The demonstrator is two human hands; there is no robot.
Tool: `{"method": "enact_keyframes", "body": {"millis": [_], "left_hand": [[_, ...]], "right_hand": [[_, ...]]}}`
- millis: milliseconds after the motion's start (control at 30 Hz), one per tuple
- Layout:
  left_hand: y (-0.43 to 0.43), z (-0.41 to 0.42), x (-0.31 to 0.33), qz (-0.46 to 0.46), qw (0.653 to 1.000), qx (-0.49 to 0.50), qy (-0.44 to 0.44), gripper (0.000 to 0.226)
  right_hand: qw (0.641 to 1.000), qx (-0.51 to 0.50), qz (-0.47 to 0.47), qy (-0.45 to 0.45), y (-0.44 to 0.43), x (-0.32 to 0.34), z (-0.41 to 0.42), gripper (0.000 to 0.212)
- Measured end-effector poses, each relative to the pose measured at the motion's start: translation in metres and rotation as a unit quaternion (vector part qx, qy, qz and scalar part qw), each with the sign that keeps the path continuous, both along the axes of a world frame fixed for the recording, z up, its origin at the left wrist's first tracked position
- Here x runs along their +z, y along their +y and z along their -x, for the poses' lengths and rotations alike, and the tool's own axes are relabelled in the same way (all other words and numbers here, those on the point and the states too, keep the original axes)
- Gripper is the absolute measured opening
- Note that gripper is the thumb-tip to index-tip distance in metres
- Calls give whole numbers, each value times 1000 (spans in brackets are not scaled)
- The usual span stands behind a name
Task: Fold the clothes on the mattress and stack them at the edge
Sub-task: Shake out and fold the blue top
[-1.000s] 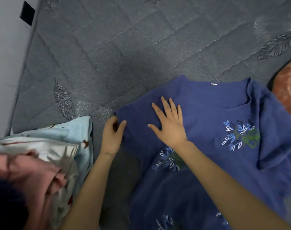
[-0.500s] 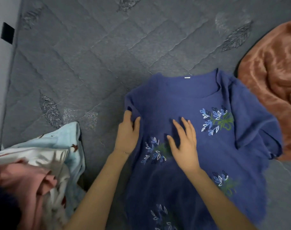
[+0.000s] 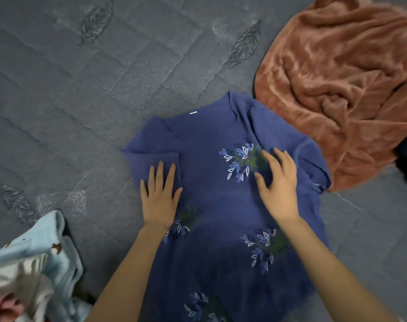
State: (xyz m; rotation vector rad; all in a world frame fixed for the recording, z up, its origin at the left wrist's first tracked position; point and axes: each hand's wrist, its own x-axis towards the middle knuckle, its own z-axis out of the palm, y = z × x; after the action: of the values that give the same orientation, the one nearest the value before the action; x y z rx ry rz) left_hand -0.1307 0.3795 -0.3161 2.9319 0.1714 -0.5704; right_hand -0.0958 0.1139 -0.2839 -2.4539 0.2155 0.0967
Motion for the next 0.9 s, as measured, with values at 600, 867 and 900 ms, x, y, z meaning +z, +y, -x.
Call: {"method": "enact_keyframes", "body": {"millis": [600,867,900], "left_hand": [[-139,-96,27,204,971,-92,-86,56],[-211,-116,23,188,965,-174,-62,57],[-216,-116,23,188,964,-178,-63,56]], "right_hand": [[984,-134,-104,50,-102,-1,-25,16],[990,-119,29,68,-125,-7,-32,29],[991,-117,9,58,-130,-8,-35,19]]}}
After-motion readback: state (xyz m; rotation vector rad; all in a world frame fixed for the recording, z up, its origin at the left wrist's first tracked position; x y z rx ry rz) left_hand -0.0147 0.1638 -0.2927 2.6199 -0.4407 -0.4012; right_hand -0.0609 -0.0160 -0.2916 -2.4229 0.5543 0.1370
